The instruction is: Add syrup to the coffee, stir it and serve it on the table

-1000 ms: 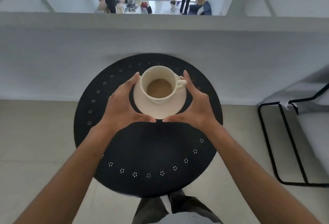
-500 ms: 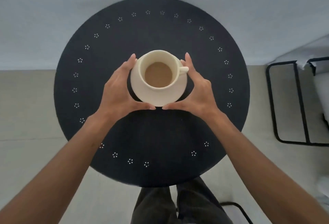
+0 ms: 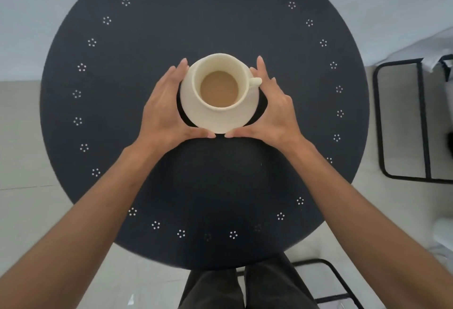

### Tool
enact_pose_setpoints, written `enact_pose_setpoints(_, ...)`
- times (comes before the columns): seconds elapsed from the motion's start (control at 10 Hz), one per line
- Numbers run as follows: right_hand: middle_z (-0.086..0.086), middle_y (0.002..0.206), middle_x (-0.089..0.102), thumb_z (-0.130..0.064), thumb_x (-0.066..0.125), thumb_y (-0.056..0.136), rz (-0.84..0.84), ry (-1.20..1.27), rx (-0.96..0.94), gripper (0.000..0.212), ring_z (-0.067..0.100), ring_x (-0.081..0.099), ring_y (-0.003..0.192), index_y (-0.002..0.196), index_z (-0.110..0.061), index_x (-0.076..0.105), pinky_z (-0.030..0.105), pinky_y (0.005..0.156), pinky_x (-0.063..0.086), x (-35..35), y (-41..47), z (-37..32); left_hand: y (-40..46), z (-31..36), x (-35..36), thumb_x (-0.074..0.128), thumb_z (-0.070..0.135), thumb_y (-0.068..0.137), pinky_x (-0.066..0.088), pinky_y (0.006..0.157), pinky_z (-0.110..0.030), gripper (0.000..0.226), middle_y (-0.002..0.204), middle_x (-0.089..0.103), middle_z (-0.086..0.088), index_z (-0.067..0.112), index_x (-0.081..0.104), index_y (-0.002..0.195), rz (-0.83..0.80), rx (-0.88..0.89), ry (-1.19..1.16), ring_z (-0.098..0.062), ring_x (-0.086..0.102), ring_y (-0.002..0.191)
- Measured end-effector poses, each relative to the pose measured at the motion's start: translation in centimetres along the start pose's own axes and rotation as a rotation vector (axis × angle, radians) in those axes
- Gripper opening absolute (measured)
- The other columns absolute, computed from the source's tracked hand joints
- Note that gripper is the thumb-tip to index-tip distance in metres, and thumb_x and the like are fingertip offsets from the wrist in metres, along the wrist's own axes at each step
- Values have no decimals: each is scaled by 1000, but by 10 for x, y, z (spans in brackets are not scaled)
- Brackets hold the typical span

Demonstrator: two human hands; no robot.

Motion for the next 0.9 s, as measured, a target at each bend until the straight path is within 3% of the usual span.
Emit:
enact_pose_setpoints(0.2,-5,165,35,-48,101,47,-12,-49,-8,153,27,18,157,164,-17,7,34,125,7,8,4,4,1,-12,8,96,50,41,23,116,-30,144,158,31,15,27,15,158,-9,-17,-6,-12,20,150)
enact_pose_setpoints(0.3,-4,165,34,-53,99,47,-4,-73,-12,154,26,19,158,164,-15,7,42,129,7,11,6,8,2,-11,10,95,53,41,24,120,-41,142,160,27,16,27,17,157,-6,-17,13,-13,19,150)
enact_pose_setpoints(0.4,-3,164,36,-51,100,47,0,-70,-4,155,20,16,158,164,-11,7,39,128,7,11,5,10,1,-10,10,95,52,42,25,120,-49,141,160,27,14,26,18,157,-8,-9,28,-14,19,151)
enact_pose_setpoints(0.5,-3,164,36,-44,102,49,-20,-68,16,154,8,6,151,163,-11,4,28,122,7,9,4,7,1,-8,10,95,50,44,24,120,-48,141,160,27,14,25,15,158,-19,2,43,-15,18,151)
enact_pose_setpoints(0.6,-1,166,30,-43,101,51,-32,-77,14,154,23,8,157,163,-8,1,32,125,3,9,3,7,0,-7,10,96,47,45,21,122,-45,141,161,23,17,27,14,158,-28,5,55,-13,13,152)
enact_pose_setpoints(0.7,2,172,12,-50,100,49,-70,-99,-19,160,27,4,159,163,-7,-3,42,129,2,11,1,6,-3,-5,9,96,47,46,16,122,-39,143,163,18,13,26,10,159,-42,-2,83,-14,8,153)
enact_pose_setpoints(0.8,0,173,2,-58,97,50,-82,-79,-14,161,25,0,160,163,-8,-6,33,127,-2,8,-6,4,-9,-5,9,94,54,44,16,123,-41,146,166,15,2,19,10,159,-19,17,126,-19,8,153)
enact_pose_setpoints(0.9,-3,173,6,-65,87,65,-28,-48,23,144,18,0,159,164,-13,-4,27,125,-4,5,-31,3,-32,-8,9,88,63,49,19,122,-44,140,165,18,-3,14,13,158,13,-43,139,-23,11,153)
Point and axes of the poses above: each hand's wrist, its own y-axis towards the middle knuckle, its own x-axis out of the palm, z = x × y, the point moved 4 cm from there along y, towards the middle knuckle
